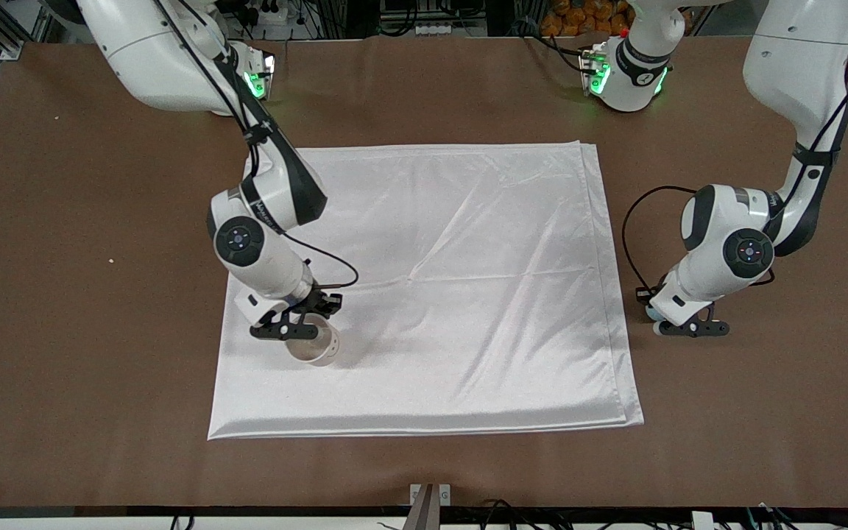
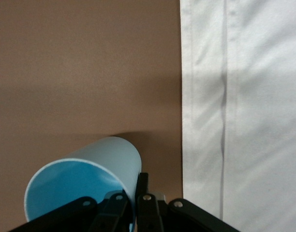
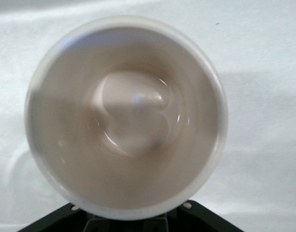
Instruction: Place blue cup into white mug on cloth
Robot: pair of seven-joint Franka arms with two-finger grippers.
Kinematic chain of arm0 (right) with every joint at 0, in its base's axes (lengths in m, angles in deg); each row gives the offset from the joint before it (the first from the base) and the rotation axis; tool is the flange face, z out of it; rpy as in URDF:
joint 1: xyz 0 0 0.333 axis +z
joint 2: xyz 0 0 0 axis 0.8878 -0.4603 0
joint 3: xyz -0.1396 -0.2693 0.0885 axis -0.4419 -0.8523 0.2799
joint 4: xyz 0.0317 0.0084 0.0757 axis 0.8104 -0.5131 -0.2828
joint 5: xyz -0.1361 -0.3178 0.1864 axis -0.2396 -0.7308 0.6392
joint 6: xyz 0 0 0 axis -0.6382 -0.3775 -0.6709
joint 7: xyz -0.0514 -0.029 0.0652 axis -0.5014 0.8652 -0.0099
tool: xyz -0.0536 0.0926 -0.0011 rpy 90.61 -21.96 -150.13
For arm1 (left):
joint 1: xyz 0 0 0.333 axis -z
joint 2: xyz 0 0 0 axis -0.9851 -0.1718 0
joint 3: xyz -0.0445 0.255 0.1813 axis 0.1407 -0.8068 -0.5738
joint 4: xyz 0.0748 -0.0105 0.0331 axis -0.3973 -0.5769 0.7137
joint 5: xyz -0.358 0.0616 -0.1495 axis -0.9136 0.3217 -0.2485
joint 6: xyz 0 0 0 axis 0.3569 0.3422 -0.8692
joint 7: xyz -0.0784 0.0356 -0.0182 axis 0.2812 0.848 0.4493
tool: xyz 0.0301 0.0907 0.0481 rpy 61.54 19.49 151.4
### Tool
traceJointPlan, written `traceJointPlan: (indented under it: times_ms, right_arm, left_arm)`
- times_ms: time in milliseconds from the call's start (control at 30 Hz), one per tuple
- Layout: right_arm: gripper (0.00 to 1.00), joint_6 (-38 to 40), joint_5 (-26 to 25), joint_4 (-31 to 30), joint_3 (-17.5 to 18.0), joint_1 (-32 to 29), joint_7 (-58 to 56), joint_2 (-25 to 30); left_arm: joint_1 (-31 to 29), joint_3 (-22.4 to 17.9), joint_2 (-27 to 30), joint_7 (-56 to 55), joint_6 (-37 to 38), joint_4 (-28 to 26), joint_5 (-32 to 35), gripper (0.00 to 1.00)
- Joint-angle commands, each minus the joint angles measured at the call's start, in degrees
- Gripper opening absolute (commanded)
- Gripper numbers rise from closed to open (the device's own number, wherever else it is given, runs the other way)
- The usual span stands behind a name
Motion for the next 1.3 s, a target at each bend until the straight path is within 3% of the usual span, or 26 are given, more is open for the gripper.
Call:
traceJointPlan:
  times_ms: [0, 267, 767, 1100, 1167, 1267]
  right_arm:
    - [0.00, 0.63, 0.64, 2.59, -0.28, 4.08, 3.25, -1.21]
    - [0.00, 0.71, 0.20, 3.74, -0.37, 9.88, 9.66, -3.23]
    - [0.00, 0.80, -2.26, 3.56, -0.81, 14.46, 14.14, -6.22]
    - [0.02, 0.28, -5.69, 3.56, -0.81, 14.81, 16.61, -8.33]
    - [0.22, 0.28, -5.69, 3.56, -0.81, 14.81, 16.70, -8.42]
    - [0.68, 0.36, -5.69, 3.65, -0.81, 14.72, 16.70, -8.42]
  left_arm:
    - [1.15, 0.39, 4.37, -0.29, 4.31, -0.05, 1.68, 0.00]
    - [2.64, 1.71, 9.82, -0.38, 8.44, 1.44, 1.68, 0.00]
    - [2.99, 5.49, 14.57, -0.55, 30.41, 14.71, 0.80, 0.00]
    - [2.91, 8.56, 17.91, -0.64, 32.70, 15.86, 0.01, 0.00]
    - [2.91, 9.01, 17.91, -0.55, 32.88, 16.30, 0.10, 0.00]
    - [2.91, 9.79, 17.91, 0.07, 33.14, 16.56, 0.18, 0.00]
